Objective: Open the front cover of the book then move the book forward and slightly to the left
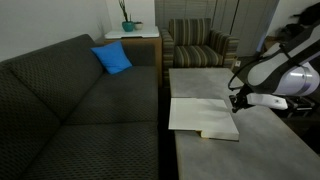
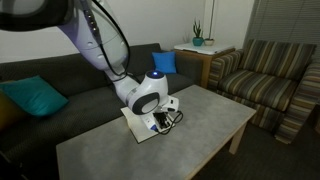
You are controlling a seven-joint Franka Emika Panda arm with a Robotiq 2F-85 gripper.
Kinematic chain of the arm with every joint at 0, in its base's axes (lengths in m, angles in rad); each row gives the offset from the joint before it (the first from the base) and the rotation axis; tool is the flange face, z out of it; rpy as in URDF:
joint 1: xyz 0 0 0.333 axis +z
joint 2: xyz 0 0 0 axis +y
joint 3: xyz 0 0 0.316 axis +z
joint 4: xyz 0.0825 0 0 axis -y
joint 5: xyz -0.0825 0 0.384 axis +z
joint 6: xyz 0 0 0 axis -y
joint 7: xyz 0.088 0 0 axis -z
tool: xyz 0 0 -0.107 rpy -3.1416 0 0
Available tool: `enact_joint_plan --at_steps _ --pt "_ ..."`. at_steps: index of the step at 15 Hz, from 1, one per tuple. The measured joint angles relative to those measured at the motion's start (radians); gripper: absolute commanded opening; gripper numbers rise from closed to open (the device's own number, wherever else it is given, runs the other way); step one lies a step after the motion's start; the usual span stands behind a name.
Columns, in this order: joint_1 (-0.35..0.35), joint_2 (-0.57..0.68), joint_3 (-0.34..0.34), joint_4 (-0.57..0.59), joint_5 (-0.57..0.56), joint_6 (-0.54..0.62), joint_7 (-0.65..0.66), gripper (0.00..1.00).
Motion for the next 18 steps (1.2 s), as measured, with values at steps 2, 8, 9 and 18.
enact_joint_plan --at_steps 2,8,9,18 --pt "0.036 0.0 -0.07 0.0 0.0 0.0 0.036 0.0" --pt "0.118 -0.009 -0.183 -0.011 -0.001 -0.015 0.088 0.0" --pt "0.128 -0.023 -0.191 -0.026 -0.003 -0.03 0.088 0.0" --pt "0.237 -0.244 -0.307 -0.275 -0.097 -0.153 0.045 0.0"
